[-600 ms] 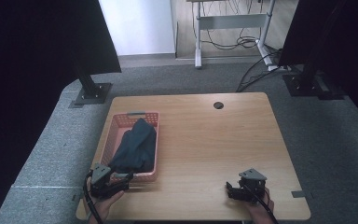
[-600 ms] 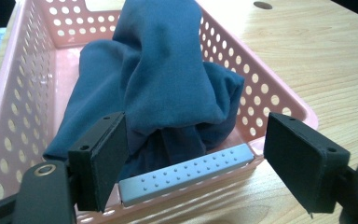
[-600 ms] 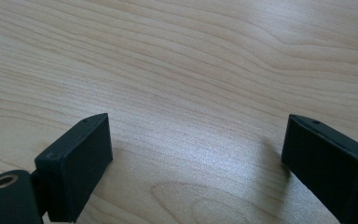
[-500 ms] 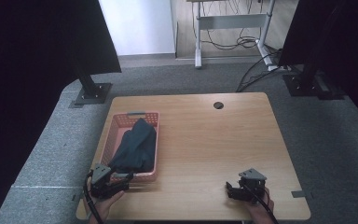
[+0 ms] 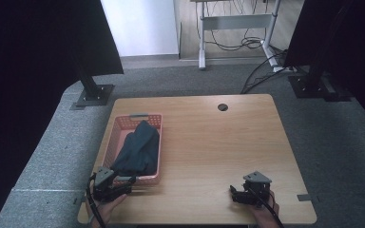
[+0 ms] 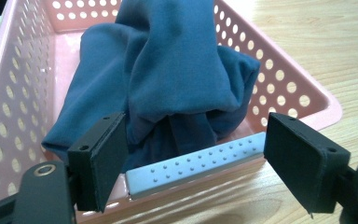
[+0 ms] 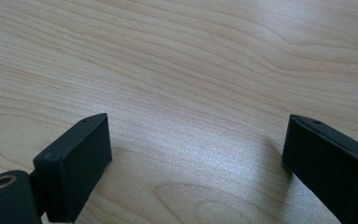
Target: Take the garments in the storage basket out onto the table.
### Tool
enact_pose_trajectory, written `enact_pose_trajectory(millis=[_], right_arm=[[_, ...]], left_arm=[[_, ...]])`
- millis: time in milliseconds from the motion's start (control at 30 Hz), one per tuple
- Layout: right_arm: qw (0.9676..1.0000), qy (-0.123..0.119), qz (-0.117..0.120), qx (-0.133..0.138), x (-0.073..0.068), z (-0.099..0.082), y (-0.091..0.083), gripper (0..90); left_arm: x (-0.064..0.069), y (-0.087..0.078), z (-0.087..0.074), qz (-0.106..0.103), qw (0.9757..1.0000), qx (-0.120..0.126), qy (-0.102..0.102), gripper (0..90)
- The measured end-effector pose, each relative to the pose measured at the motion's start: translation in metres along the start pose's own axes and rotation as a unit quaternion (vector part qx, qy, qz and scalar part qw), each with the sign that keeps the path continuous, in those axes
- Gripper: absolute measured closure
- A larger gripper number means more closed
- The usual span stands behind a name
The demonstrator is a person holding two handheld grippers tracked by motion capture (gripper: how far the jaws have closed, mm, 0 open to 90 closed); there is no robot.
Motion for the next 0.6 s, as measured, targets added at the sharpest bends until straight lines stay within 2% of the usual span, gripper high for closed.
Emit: enact_pose_trajectory(millis=[600], right_arm=[[1.0000,-0.001,0.001,-0.001,-0.0002,-0.0001,0.0002,6.8]], left_arm=[[0.0038,-0.0008,0.0048,-0.001,1.0000,-0.001,0.007,20.7]])
Point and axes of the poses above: each handheld gripper's, and its own axes: y roughly forward along the jaws, z roughly out of its top, x roughly to its right, the point moved 6 cm from there along y, roughly forward along the jaws, and after that the axes turned 6 degrees about -x, right-handed, at the moved point
